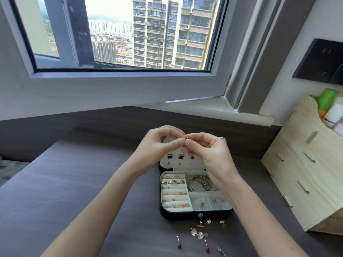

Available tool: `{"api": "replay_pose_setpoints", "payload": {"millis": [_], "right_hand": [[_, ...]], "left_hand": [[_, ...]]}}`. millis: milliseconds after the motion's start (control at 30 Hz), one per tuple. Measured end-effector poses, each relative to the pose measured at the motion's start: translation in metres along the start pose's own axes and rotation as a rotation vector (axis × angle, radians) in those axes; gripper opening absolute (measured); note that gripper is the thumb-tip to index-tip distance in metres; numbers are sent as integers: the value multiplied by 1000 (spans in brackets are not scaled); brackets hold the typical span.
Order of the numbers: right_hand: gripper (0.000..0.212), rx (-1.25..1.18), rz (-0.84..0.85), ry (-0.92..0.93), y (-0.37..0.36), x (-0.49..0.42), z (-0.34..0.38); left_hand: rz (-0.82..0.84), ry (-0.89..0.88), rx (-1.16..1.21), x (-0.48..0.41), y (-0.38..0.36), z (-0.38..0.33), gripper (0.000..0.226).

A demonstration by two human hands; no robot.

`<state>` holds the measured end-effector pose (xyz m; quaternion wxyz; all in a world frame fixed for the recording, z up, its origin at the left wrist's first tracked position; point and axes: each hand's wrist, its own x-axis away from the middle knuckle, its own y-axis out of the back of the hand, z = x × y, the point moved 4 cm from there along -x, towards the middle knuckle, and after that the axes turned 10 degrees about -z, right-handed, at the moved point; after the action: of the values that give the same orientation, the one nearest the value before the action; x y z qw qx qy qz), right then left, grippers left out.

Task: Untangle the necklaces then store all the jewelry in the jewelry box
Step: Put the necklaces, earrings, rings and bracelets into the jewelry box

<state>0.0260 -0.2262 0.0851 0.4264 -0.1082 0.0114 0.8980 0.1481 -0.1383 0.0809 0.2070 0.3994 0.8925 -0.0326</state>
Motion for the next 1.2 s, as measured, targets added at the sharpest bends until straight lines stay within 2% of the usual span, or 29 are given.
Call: {"api": "replay_pose_setpoints", "payload": {"millis": [133, 333, 467, 533, 667, 733, 800, 833, 900, 1033, 1200], "right_hand": [[22, -14, 37, 12, 1, 1, 2], [9, 52, 118, 62, 2, 3, 5], [10, 50, 213, 7, 0, 1, 4], [14, 10, 263, -48, 0, -2, 3], [7, -112, 351, -138, -2, -5, -1], [1, -201, 372, -174, -1, -6, -1], [7, -255, 353, -175, 3, -7, 1], [6, -216, 324, -136, 7, -7, 2], [2, 13, 234, 17, 13, -6, 3], [8, 361, 33, 276, 12, 1, -4], [5, 765, -274, 735, 11, 0, -8]], "left_hand": [[50, 7, -8, 2, 0, -2, 10], [100, -95, -243, 2, -6, -11, 13], [147, -106, -228, 2, -4, -11, 19], [168, -83, -202, 2, -3, -10, 17], [176, -51, -172, 1, -2, -7, 10], [153, -41, -162, -1, 0, -4, 11], [135, -18, -137, -2, 2, -2, 12], [133, -2, -116, -2, 3, -1, 11], [121, 27, -76, -2, 3, 0, 11], [-8, 88, 42, -3, 7, -1, 15], [-47, 96, 10, -4, 13, -1, 14]]}}
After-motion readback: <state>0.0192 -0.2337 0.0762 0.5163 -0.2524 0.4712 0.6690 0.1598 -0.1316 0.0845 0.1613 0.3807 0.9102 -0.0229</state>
